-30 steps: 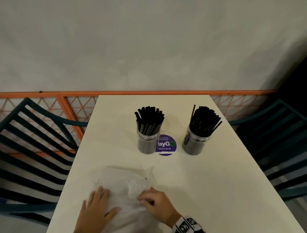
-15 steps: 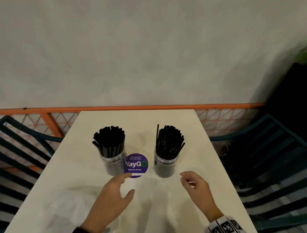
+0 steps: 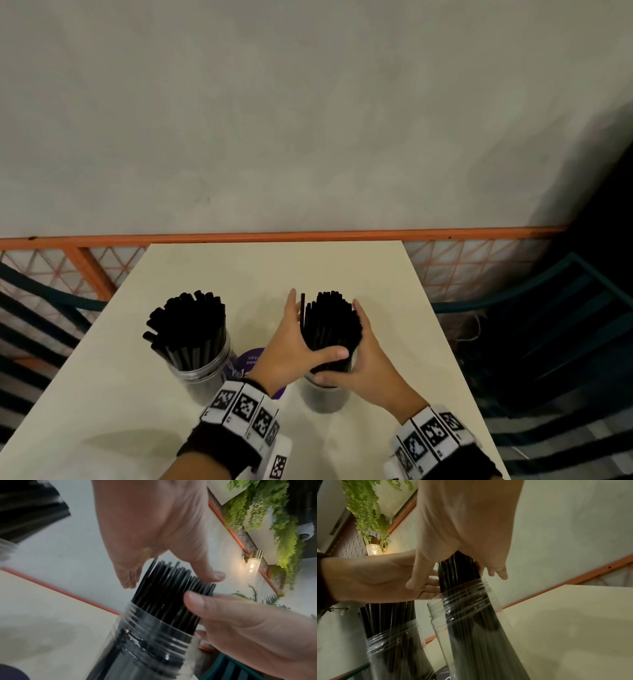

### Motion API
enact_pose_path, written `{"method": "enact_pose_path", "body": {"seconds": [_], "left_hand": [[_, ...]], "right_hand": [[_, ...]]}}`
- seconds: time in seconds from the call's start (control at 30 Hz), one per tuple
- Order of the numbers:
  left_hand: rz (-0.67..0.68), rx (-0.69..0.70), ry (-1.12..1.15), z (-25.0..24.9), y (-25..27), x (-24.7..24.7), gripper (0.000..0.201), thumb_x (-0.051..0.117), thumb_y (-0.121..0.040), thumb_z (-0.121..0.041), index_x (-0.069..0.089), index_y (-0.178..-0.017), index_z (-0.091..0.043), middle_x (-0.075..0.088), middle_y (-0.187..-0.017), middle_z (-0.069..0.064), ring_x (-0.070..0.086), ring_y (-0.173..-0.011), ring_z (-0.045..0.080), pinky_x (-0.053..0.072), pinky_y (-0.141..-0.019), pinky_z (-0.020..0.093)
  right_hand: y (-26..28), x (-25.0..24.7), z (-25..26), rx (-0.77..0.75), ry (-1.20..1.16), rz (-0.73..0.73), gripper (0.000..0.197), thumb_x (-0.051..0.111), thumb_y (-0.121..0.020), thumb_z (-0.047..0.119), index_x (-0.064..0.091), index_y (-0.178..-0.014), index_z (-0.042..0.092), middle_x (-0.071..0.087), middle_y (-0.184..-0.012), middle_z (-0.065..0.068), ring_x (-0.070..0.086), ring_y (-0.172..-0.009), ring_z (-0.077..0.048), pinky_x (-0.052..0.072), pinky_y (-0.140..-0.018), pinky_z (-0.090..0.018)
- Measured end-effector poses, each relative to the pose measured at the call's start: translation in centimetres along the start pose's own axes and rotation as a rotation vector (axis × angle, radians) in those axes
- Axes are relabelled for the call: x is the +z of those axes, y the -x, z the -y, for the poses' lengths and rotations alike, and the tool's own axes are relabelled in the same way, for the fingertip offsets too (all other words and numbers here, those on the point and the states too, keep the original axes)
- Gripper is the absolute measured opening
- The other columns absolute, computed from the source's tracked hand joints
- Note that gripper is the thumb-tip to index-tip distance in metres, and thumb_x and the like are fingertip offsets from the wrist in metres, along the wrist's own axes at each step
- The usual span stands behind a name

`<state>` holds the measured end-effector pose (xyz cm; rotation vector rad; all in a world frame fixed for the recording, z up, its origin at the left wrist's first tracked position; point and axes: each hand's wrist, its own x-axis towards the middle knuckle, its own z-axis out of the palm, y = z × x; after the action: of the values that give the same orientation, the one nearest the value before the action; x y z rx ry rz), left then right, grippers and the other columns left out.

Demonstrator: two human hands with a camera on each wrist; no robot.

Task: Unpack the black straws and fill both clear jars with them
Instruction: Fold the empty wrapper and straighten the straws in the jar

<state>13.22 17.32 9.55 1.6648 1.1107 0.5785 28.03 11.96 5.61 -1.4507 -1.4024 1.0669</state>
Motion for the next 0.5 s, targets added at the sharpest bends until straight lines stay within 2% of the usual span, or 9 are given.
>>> {"method": "enact_pose_path", "body": {"seconds": [0.07, 0.1, 0.17, 0.23, 0.3, 0.37, 0.4, 0.43, 0.5], "left_hand": [[0.001, 0.042, 0.028, -0.2, -1.0, 0.4, 0.124, 0.080, -0.059, -0.040, -0.012, -0.142, -0.031, 0.032, -0.140, -0.005, 0.035, -0.127, 0.009, 0.032, -0.105, 0.026], [-0.005, 0.059, 0.042, -0.2, -1.2, 0.8, 0.121, 0.079, -0.059, -0.043, -0.008, -0.142, -0.034, 0.037, -0.133, -0.008, 0.039, -0.124, 0.008, 0.035, -0.104, 0.025], [-0.061, 0.091, 0.078, 0.2, -1.1, 1.6, 0.110, 0.075, -0.058, -0.049, 0.005, -0.141, -0.035, 0.041, -0.127, -0.012, 0.043, -0.122, 0.007, 0.039, -0.102, 0.025], [-0.148, 0.122, 0.095, 0.7, -0.9, 2.2, 0.098, 0.075, -0.061, -0.047, 0.018, -0.138, -0.032, 0.044, -0.128, -0.014, 0.045, -0.122, 0.005, 0.040, -0.101, 0.022], [-0.249, 0.139, 0.118, 1.4, -0.7, 2.4, 0.091, 0.078, -0.062, -0.040, 0.025, -0.135, -0.031, 0.045, -0.126, -0.015, 0.045, -0.119, 0.003, 0.040, -0.098, 0.017], [-0.285, 0.131, 0.143, 1.7, -0.7, 2.1, 0.091, 0.080, -0.061, -0.037, 0.028, -0.134, -0.031, 0.044, -0.127, -0.015, 0.044, -0.119, 0.002, 0.038, -0.096, 0.014], [-0.265, 0.128, 0.155, 1.9, -0.6, 1.7, 0.094, 0.080, -0.058, -0.041, 0.027, -0.135, -0.031, 0.044, -0.128, -0.015, 0.043, -0.120, 0.003, 0.037, -0.095, 0.013], [-0.229, 0.121, 0.170, 2.2, -0.5, 1.3, 0.099, 0.079, -0.054, -0.046, 0.025, -0.136, -0.032, 0.043, -0.130, -0.015, 0.042, -0.122, 0.002, 0.037, -0.094, 0.010], [-0.152, 0.109, 0.195, 3.0, -0.3, 0.3, 0.108, 0.079, -0.047, -0.055, 0.019, -0.135, -0.040, 0.038, -0.131, -0.022, 0.039, -0.123, -0.003, 0.034, -0.092, 0.003]], "right_hand": [[-0.9, 0.7, -0.3, -0.008, -0.009, 0.003, 0.131, 0.086, -0.050, 0.044, -0.011, -0.137, 0.050, 0.034, -0.143, 0.011, 0.033, -0.133, -0.005, 0.034, -0.110, -0.033], [-1.3, 1.0, -0.4, -0.021, -0.024, -0.006, 0.128, 0.086, -0.052, 0.040, -0.010, -0.136, 0.053, 0.037, -0.142, 0.008, 0.038, -0.131, -0.006, 0.037, -0.108, -0.034], [-2.3, 1.4, -0.6, -0.054, -0.032, -0.051, 0.116, 0.083, -0.061, 0.027, -0.004, -0.131, 0.058, 0.046, -0.134, 0.009, 0.049, -0.122, -0.002, 0.044, -0.101, -0.025], [-3.1, 1.9, -0.5, -0.073, -0.026, -0.104, 0.100, 0.077, -0.069, 0.022, 0.004, -0.125, 0.061, 0.053, -0.123, 0.017, 0.056, -0.110, 0.002, 0.048, -0.090, -0.015], [-3.7, 2.3, -0.6, -0.072, -0.037, -0.115, 0.090, 0.076, -0.069, 0.025, 0.015, -0.124, 0.061, 0.059, -0.113, 0.019, 0.060, -0.103, 0.002, 0.050, -0.086, -0.015], [-3.9, 2.5, -0.5, -0.066, -0.085, -0.106, 0.089, 0.078, -0.065, 0.028, 0.023, -0.129, 0.054, 0.063, -0.111, 0.012, 0.062, -0.104, -0.005, 0.052, -0.090, -0.026], [-3.9, 2.4, -0.5, -0.058, -0.096, -0.090, 0.092, 0.079, -0.063, 0.029, 0.023, -0.132, 0.051, 0.063, -0.113, 0.009, 0.062, -0.105, -0.007, 0.052, -0.093, -0.031], [-3.7, 2.2, -0.4, -0.046, -0.095, -0.065, 0.097, 0.081, -0.062, 0.030, 0.020, -0.134, 0.050, 0.062, -0.116, 0.010, 0.061, -0.108, -0.007, 0.051, -0.094, -0.032], [-3.3, 1.4, -0.4, -0.030, -0.072, -0.018, 0.110, 0.086, -0.055, 0.035, 0.013, -0.136, 0.051, 0.050, -0.126, 0.018, 0.053, -0.116, 0.001, 0.046, -0.098, -0.022]]}}
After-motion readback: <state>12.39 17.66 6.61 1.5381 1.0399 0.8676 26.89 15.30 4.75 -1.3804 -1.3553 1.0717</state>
